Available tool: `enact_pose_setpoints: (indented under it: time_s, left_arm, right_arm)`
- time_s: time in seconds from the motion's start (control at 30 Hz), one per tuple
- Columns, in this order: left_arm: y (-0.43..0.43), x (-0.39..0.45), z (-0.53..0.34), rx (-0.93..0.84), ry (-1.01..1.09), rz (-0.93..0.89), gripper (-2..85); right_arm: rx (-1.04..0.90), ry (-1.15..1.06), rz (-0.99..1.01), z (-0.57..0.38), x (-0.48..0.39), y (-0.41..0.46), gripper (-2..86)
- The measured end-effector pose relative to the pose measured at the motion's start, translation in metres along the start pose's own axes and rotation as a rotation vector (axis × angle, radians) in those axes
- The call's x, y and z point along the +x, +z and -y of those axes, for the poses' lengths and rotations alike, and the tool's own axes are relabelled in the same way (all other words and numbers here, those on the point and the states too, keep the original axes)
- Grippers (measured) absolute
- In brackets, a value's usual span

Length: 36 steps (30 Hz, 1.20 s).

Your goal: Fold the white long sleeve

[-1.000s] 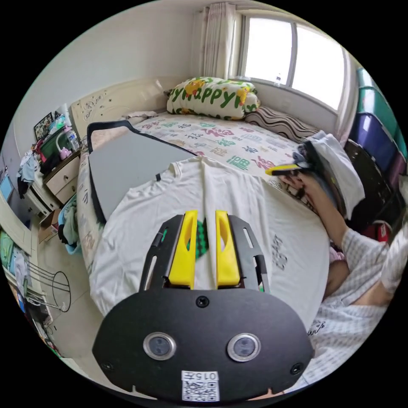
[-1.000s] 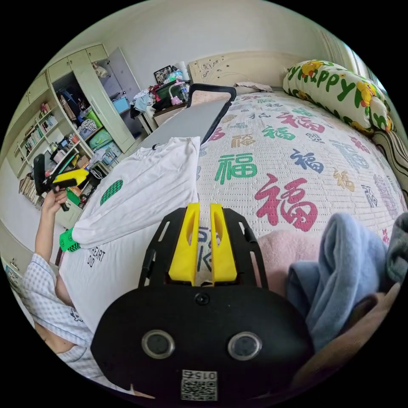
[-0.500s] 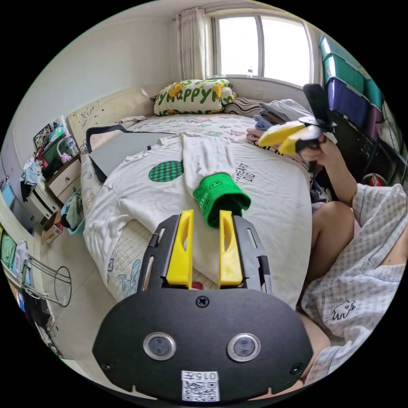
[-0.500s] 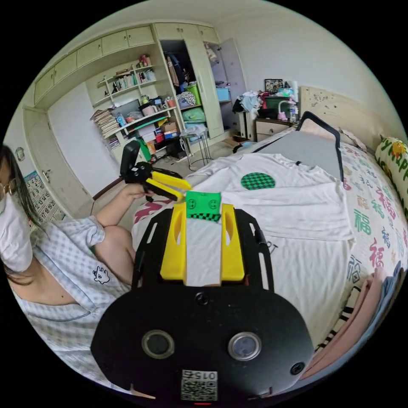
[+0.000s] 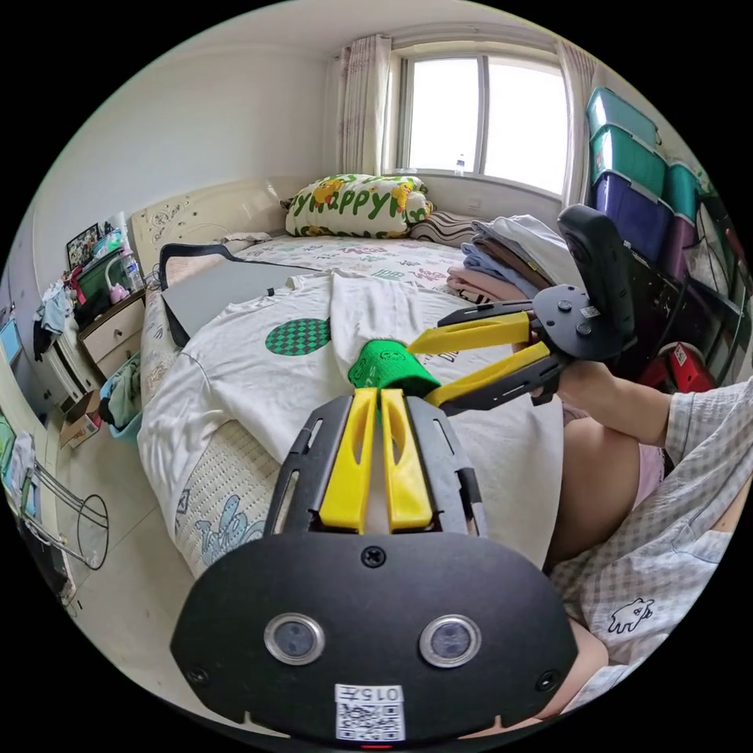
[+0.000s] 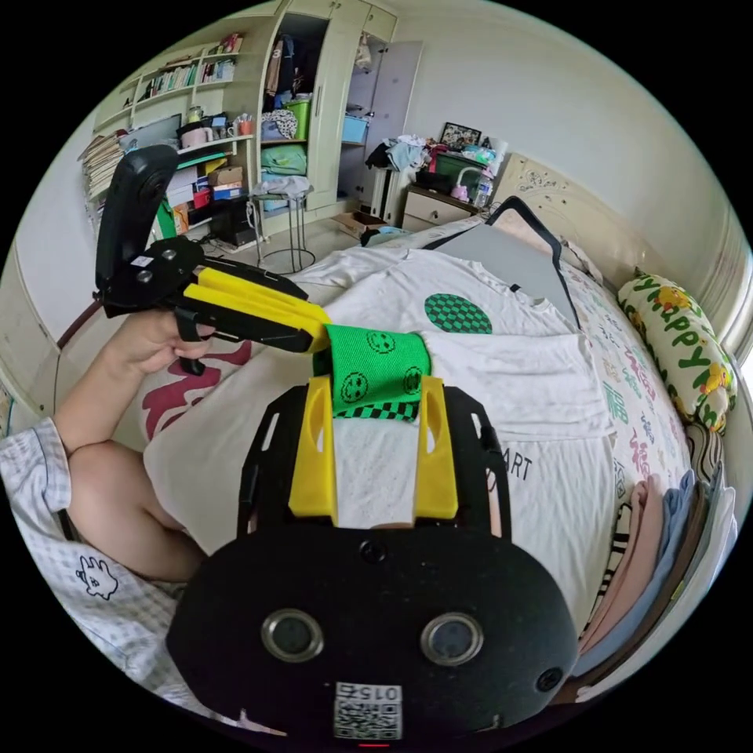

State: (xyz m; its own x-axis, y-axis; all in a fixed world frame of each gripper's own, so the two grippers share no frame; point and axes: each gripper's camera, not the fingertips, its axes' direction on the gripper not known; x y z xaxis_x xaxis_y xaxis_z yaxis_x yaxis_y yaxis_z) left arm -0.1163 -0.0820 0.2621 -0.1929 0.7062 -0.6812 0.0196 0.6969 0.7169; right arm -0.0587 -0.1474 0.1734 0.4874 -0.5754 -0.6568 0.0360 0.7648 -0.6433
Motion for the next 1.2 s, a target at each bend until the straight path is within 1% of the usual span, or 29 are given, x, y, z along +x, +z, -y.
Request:
enact_pose_setpoints:
  time_s: [0.1,0.17,0.27,0.37,0.47,0.53,0.57,0.63,0.73,0.8,0.87,0.9,0.97,1.0,1.07,1.13,1.2]
  left_arm:
    - [-0.004,0.000,-0.001,0.013,-0.016,-0.005,-0.5]
    - [-0.005,0.002,0.000,0.006,-0.021,0.008,-0.5]
    - [-0.004,0.011,0.004,-0.015,-0.006,0.034,-0.3]
    - [-0.001,0.023,0.009,-0.051,0.031,0.077,-0.2]
    - [0.008,0.035,0.015,-0.098,0.071,0.096,-0.1]
    - [0.018,0.043,0.020,-0.143,0.097,0.111,-0.1]
    - [0.027,0.048,0.022,-0.186,0.118,0.124,-0.1]
    - [0.042,0.058,0.025,-0.256,0.158,0.146,0.0]
    - [0.049,0.072,0.029,-0.271,0.193,0.169,0.0]
    - [0.050,0.072,0.029,-0.273,0.178,0.185,0.0]
    - [0.046,0.067,0.029,-0.278,0.157,0.130,0.0]
    - [0.044,0.065,0.029,-0.276,0.149,0.119,0.0]
    - [0.024,0.057,0.028,-0.232,0.113,0.088,-0.2]
    - [0.018,0.055,0.029,-0.209,0.099,0.077,-0.2]
    - [-0.006,0.048,0.033,-0.047,0.022,0.011,-0.4]
    - [-0.008,0.048,0.039,0.057,-0.018,-0.047,-0.6]
    - [0.013,0.054,0.050,0.033,-0.021,-0.061,-0.7]
  right_arm:
    - [-0.024,-0.042,0.023,-0.003,-0.002,-0.004,11.2]
    - [-0.047,-0.080,0.056,-0.005,-0.004,-0.010,4.4]
    - [-0.061,-0.135,0.053,-0.005,-0.012,-0.022,1.1]
    - [-0.077,-0.194,0.097,-0.003,-0.023,-0.034,0.1]
    - [-0.114,-0.252,0.058,0.000,-0.031,-0.037,-0.2]
    - [-0.166,-0.278,0.072,0.002,-0.032,-0.029,-0.3]
    - [-0.210,-0.284,0.105,0.003,-0.030,-0.022,-0.3]
    - [-0.196,-0.260,0.158,0.004,-0.022,-0.024,-0.3]
    - [-0.190,-0.228,0.267,0.003,-0.007,-0.032,0.2]
    - [-0.209,-0.229,0.355,0.001,0.002,-0.037,0.3]
    - [-0.161,-0.182,0.386,-0.001,0.020,-0.049,2.2]
    - [-0.137,-0.163,0.376,-0.001,0.024,-0.053,2.5]
    - [-0.003,-0.079,0.330,0.001,0.042,-0.068,2.6]
    - [0.027,-0.067,0.326,0.002,0.045,-0.071,2.5]
    - [0.098,-0.045,0.316,0.010,0.049,-0.072,2.4]
    - [0.092,-0.040,0.289,0.022,0.047,-0.066,2.3]
    - [0.068,-0.044,0.242,0.035,0.040,-0.057,1.8]
